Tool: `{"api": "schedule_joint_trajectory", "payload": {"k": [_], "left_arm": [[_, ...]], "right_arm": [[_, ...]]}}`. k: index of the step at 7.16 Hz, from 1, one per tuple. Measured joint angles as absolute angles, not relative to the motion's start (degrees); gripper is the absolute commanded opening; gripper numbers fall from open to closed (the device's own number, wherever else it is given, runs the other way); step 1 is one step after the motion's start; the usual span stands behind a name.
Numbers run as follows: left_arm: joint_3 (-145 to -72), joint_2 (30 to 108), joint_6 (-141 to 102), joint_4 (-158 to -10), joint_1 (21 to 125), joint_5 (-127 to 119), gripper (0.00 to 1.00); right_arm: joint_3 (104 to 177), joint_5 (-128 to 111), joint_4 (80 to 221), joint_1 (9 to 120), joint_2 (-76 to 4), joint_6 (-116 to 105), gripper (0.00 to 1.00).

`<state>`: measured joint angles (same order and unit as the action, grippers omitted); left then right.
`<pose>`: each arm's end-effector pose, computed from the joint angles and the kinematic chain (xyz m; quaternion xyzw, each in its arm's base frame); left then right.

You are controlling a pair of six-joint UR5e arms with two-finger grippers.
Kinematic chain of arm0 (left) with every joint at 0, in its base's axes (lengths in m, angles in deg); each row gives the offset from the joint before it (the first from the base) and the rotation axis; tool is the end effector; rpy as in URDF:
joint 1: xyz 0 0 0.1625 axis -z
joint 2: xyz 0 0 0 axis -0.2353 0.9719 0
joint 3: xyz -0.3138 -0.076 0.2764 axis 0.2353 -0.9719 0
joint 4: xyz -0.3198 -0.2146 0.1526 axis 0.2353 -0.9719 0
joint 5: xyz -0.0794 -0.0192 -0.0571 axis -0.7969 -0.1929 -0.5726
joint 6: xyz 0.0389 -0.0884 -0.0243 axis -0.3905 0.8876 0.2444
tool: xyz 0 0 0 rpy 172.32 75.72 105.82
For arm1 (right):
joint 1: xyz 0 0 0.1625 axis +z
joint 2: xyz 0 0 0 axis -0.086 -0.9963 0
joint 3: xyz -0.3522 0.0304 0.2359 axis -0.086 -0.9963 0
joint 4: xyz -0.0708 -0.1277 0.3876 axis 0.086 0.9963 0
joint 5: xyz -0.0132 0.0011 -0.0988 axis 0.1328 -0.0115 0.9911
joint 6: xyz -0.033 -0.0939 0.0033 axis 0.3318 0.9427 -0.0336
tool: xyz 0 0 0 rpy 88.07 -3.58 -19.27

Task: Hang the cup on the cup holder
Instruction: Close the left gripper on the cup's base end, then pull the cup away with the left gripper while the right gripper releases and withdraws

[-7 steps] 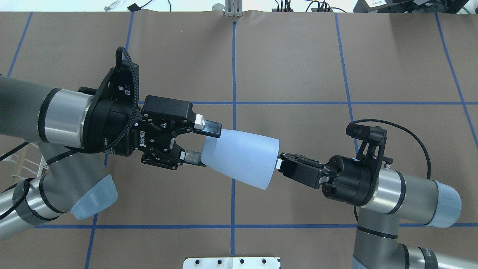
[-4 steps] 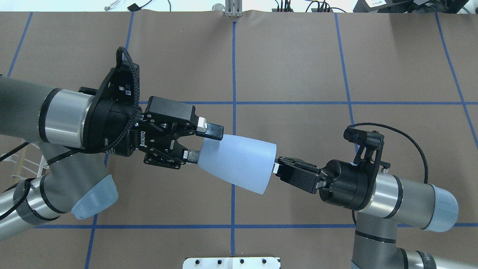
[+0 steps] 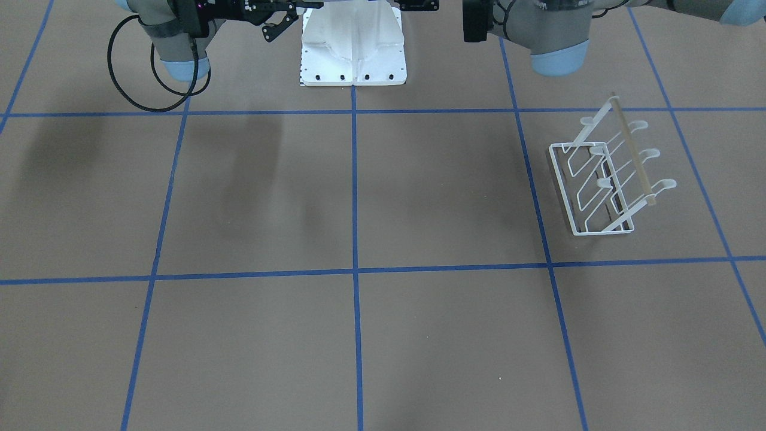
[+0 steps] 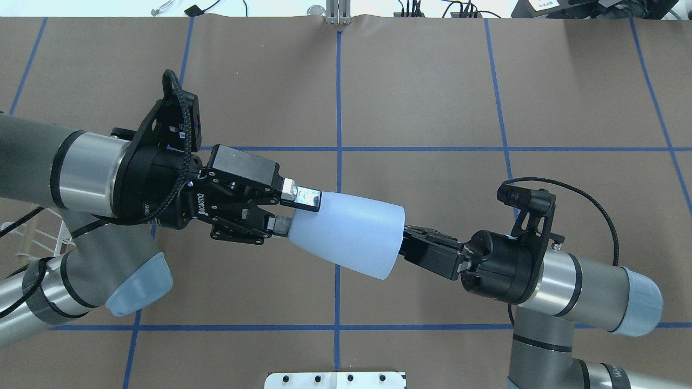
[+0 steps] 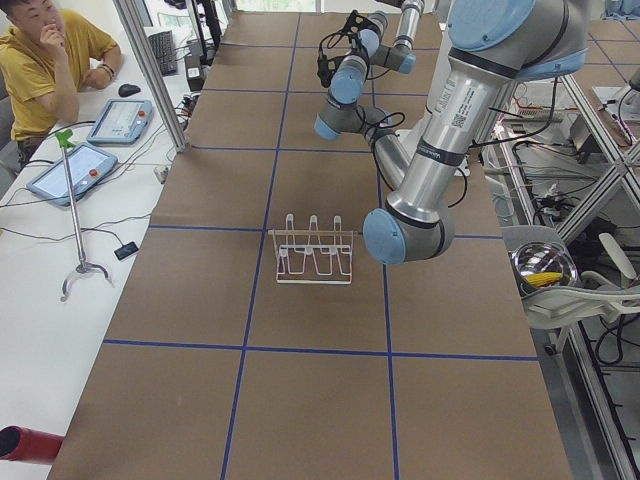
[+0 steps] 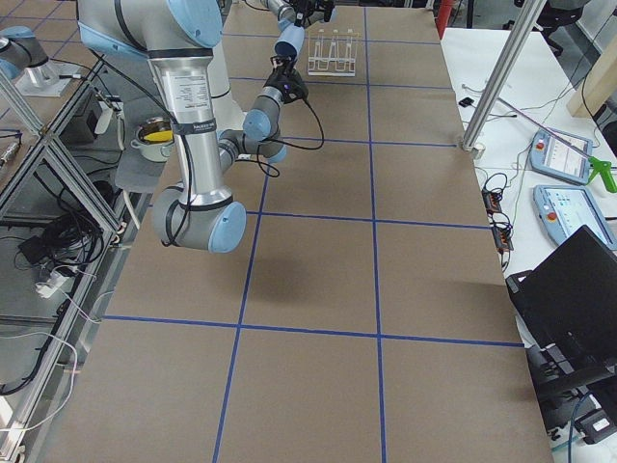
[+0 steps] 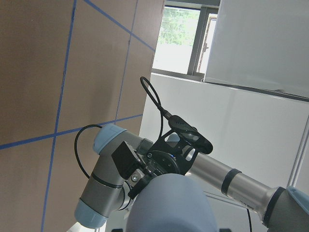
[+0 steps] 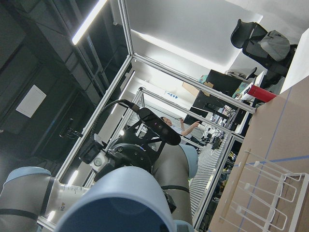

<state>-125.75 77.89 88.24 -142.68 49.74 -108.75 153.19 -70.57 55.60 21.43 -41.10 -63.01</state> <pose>0.3330 -0.3356 0.1235 -0.0998 0.8702 0.0126 0.4824 -0.3800 -0.2604 0.2314 0.2759 -0.8938 0.0411 0.3511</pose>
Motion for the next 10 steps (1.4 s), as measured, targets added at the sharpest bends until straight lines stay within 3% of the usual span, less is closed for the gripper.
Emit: {"api": "schedule_joint_trajectory", "payload": {"k": [4,7,10], "left_arm": [[-126.1,77.8,87.8,-142.9,50.2,-108.0,0.0],[-126.2,77.6,87.8,-142.5,54.6,-108.0,0.0],[-126.1,77.3,85.3,-137.2,62.1,-113.8,0.0]], "right_arm": [[156.3,-70.6,55.6,21.8,-44.7,-63.9,1.0],[158.0,-70.6,55.9,24.1,-54.2,-65.5,1.0],[154.9,-72.8,60.3,32.9,-63.8,-68.6,1.0]]}}
